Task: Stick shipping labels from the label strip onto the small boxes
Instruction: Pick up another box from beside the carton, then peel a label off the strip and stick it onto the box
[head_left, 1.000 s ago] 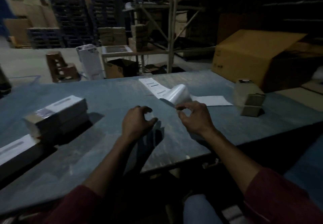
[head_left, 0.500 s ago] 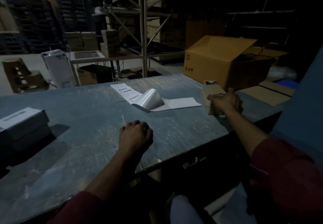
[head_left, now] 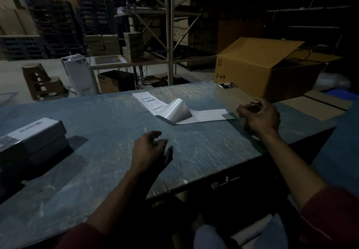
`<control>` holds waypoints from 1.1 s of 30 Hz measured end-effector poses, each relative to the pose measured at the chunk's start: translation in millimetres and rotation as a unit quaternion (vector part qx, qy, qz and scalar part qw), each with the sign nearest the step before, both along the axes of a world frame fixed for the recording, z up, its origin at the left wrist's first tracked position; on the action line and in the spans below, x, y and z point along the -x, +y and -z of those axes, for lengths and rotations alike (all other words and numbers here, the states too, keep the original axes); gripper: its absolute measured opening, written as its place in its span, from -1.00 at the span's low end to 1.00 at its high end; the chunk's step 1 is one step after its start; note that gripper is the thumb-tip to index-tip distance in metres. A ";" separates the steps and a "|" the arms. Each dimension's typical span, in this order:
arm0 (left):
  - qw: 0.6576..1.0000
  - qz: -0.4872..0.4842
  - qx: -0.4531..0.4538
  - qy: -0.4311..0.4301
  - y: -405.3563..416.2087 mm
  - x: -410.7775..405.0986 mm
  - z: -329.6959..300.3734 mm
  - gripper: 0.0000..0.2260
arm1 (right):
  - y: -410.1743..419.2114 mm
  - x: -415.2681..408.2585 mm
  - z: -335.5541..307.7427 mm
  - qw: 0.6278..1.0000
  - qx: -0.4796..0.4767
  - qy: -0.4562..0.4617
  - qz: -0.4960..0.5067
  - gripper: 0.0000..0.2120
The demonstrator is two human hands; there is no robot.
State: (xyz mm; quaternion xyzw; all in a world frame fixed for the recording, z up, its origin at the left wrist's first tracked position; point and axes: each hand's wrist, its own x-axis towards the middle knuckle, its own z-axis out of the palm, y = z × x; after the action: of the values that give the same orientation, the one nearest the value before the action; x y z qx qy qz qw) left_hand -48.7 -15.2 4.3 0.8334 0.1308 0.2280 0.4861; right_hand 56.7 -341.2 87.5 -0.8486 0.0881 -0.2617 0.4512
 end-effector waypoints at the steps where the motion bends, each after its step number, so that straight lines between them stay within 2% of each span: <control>1: 0.999 -0.014 0.030 -0.015 11.1 1.0 -2.8 -0.72 | 7.3 8.9 -0.8 0.999 -0.019 -0.011 -0.050 -0.30; 3: 0.998 -0.047 0.033 -0.039 35.7 7.6 -12.5 -0.80 | 28.6 25.7 -0.2 0.984 -0.035 -0.023 -0.171 -0.35; 6: 0.990 -0.119 0.024 -0.072 76.5 19.1 -26.0 -0.80 | 73.5 41.9 9.5 0.943 0.012 -0.005 -0.332 -0.38; 9: 0.986 -0.127 0.052 -0.100 109.4 30.5 -35.0 -0.77 | 120.8 45.0 27.9 0.896 0.017 0.043 -0.442 -0.36; 11: 0.987 -0.121 0.039 -0.102 122.8 39.8 -42.1 -0.75 | 146.9 46.6 39.1 0.864 -0.004 0.079 -0.497 -0.33; 15: 0.999 -0.032 -0.021 -0.036 139.2 56.2 -46.6 -0.62 | 182.2 44.5 48.6 0.820 0.015 0.114 -0.561 -0.30; 18: 0.996 0.056 -0.051 0.045 144.4 66.0 -40.3 -0.63 | 194.5 40.5 43.4 0.800 0.042 0.152 -0.578 -0.29; 21: 0.993 0.077 -0.068 0.051 146.8 70.6 -35.0 -0.56 | 197.1 30.8 25.6 0.792 0.092 0.177 -0.578 -0.38; 22: 0.994 0.079 -0.065 0.049 147.6 71.6 -35.4 -0.55 | 197.9 24.2 18.2 0.810 0.075 0.166 -0.557 -0.40; 24: 0.992 0.084 -0.072 0.060 150.9 71.9 -39.8 -0.58 | 203.1 3.2 5.9 0.889 0.068 0.086 -0.445 -0.40; 25: 0.991 0.087 -0.081 0.069 152.9 71.4 -43.3 -0.63 | 206.5 -11.8 0.4 0.927 0.099 0.032 -0.360 -0.38; 26: 0.988 0.089 -0.094 0.082 153.5 71.5 -48.5 -0.67 | 209.9 -28.7 -4.0 0.948 0.135 -0.003 -0.289 -0.37; 27: 0.986 0.091 -0.105 0.095 154.4 70.4 -52.8 -0.71 | 213.7 -44.2 -8.2 0.956 0.163 -0.001 -0.243 -0.34; 29: 0.981 0.098 -0.118 0.116 156.7 66.2 -59.1 -0.75 | 221.9 -68.0 -17.6 0.955 0.200 0.084 -0.202 -0.28; 31: 0.980 0.096 -0.122 0.122 153.8 61.9 -65.6 -0.69 | 228.3 -82.6 -21.8 0.941 0.231 0.169 -0.179 -0.23; 33: 0.985 0.081 -0.111 0.106 149.3 54.1 -70.5 -0.64 | 233.1 -90.9 -17.2 0.927 0.247 0.220 -0.179 -0.26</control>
State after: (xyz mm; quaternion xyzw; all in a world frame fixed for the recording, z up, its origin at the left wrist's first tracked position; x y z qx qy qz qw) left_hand -102.8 134.1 74.8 0.9096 0.0871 0.1114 0.3907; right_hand 147.6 -108.1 104.8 -0.9711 -0.0355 0.0035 0.2362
